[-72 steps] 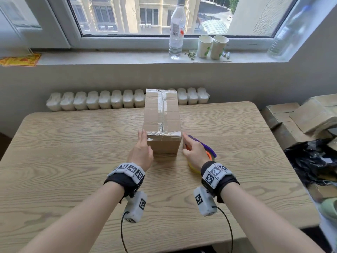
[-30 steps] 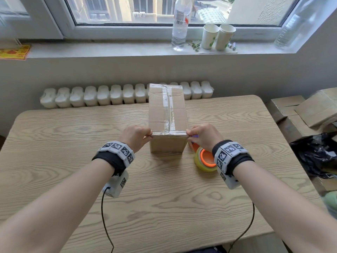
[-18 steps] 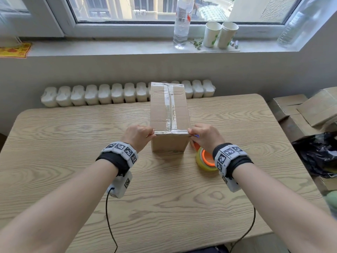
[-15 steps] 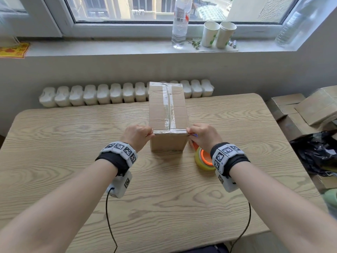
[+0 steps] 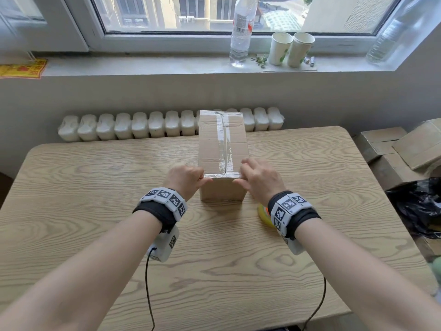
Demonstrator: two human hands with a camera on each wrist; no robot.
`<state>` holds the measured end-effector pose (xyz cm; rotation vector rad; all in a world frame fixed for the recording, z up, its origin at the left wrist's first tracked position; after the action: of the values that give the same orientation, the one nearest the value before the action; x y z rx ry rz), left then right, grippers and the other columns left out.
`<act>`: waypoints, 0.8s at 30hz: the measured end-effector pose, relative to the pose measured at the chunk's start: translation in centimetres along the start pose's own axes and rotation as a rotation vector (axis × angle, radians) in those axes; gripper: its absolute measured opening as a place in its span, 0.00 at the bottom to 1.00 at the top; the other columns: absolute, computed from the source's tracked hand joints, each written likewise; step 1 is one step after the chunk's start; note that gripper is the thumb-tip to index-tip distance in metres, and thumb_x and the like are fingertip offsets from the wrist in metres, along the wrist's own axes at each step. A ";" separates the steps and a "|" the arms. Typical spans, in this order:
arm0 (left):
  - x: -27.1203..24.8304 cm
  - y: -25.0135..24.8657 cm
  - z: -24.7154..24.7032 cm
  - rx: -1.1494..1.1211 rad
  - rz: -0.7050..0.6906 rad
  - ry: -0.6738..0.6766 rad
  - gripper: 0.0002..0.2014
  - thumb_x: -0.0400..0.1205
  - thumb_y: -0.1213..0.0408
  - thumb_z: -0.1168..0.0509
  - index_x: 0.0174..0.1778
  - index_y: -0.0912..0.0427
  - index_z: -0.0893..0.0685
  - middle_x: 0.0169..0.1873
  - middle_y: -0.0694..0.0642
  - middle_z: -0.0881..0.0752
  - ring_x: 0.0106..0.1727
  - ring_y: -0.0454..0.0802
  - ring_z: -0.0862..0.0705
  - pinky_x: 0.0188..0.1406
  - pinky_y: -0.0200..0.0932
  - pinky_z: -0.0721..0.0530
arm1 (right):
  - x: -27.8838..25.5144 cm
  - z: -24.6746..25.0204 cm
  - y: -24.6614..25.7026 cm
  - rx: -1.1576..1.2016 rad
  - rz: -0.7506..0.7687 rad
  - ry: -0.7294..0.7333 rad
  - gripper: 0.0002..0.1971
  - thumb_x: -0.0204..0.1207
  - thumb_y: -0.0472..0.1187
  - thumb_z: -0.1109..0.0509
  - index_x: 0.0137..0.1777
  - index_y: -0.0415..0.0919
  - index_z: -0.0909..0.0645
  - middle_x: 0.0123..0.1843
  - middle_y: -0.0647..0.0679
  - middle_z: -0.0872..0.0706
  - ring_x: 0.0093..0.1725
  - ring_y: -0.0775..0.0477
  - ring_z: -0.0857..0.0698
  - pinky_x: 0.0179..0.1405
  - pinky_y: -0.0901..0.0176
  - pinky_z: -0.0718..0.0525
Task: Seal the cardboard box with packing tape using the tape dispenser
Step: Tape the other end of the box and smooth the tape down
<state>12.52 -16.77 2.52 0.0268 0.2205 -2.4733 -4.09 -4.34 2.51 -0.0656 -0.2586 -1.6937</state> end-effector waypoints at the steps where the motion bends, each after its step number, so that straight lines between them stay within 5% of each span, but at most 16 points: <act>1: 0.0 0.0 0.0 0.011 -0.010 -0.009 0.20 0.82 0.48 0.43 0.42 0.62 0.17 0.39 0.59 0.11 0.39 0.54 0.17 0.36 0.43 0.31 | 0.0 -0.6 0.2 0.020 0.069 -0.013 0.10 0.64 0.38 0.21 0.44 0.35 0.14 0.52 0.38 0.10 0.49 0.38 0.11 0.47 0.47 0.11; 5: 0.1 0.0 -0.4 0.028 -0.037 -0.040 0.21 0.82 0.48 0.43 0.44 0.63 0.15 0.41 0.60 0.10 0.44 0.58 0.14 0.37 0.44 0.30 | -0.4 -2.5 0.6 0.110 0.153 0.003 0.25 0.61 0.23 0.35 0.60 0.34 0.16 0.60 0.39 0.12 0.59 0.40 0.12 0.56 0.43 0.16; 10: 0.1 0.1 -0.3 -0.006 -0.066 -0.072 0.19 0.82 0.51 0.41 0.41 0.65 0.15 0.38 0.61 0.10 0.41 0.59 0.14 0.36 0.44 0.29 | 0.7 -1.7 1.7 0.140 0.153 0.055 0.16 0.67 0.35 0.25 0.57 0.34 0.14 0.58 0.39 0.11 0.56 0.42 0.11 0.53 0.48 0.13; 16: -0.2 0.1 -0.7 -0.026 -0.101 -0.111 0.19 0.83 0.52 0.41 0.39 0.65 0.16 0.36 0.61 0.11 0.39 0.60 0.15 0.36 0.46 0.26 | 1.0 -3.4 2.4 0.215 0.143 0.048 0.25 0.61 0.21 0.27 0.60 0.34 0.15 0.60 0.38 0.12 0.58 0.41 0.12 0.57 0.43 0.15; 19: -0.1 0.3 -0.6 0.001 -0.087 -0.065 0.19 0.84 0.51 0.45 0.45 0.62 0.17 0.43 0.59 0.11 0.45 0.57 0.15 0.42 0.47 0.24 | 1.2 -2.9 2.2 0.179 0.180 0.051 0.22 0.68 0.29 0.26 0.64 0.35 0.17 0.64 0.39 0.15 0.63 0.43 0.15 0.60 0.45 0.15; 21: -0.3 0.5 -0.5 -0.017 -0.079 -0.045 0.17 0.84 0.53 0.45 0.48 0.62 0.17 0.45 0.58 0.11 0.47 0.57 0.16 0.43 0.46 0.24 | 1.0 -2.5 1.5 0.140 0.154 0.089 0.25 0.78 0.43 0.34 0.74 0.38 0.28 0.76 0.41 0.26 0.76 0.45 0.27 0.76 0.52 0.31; 24: -0.8 0.9 -0.7 -0.076 -0.105 -0.088 0.13 0.83 0.58 0.42 0.47 0.62 0.16 0.42 0.59 0.11 0.43 0.59 0.15 0.38 0.45 0.24 | 0.3 -2.2 0.4 0.092 0.102 0.204 0.27 0.83 0.49 0.43 0.81 0.45 0.42 0.84 0.49 0.41 0.83 0.52 0.45 0.82 0.59 0.54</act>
<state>13.63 -16.85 1.75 -0.1283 0.2843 -2.5616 -3.49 -5.15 0.49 0.1595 -0.1769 -1.5712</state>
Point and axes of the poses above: each hand's wrist, its own x-axis towards the middle knuckle, its own z-axis out of the back of the hand, y = z × x, the point moved 1 cm from there along x, towards the middle knuckle
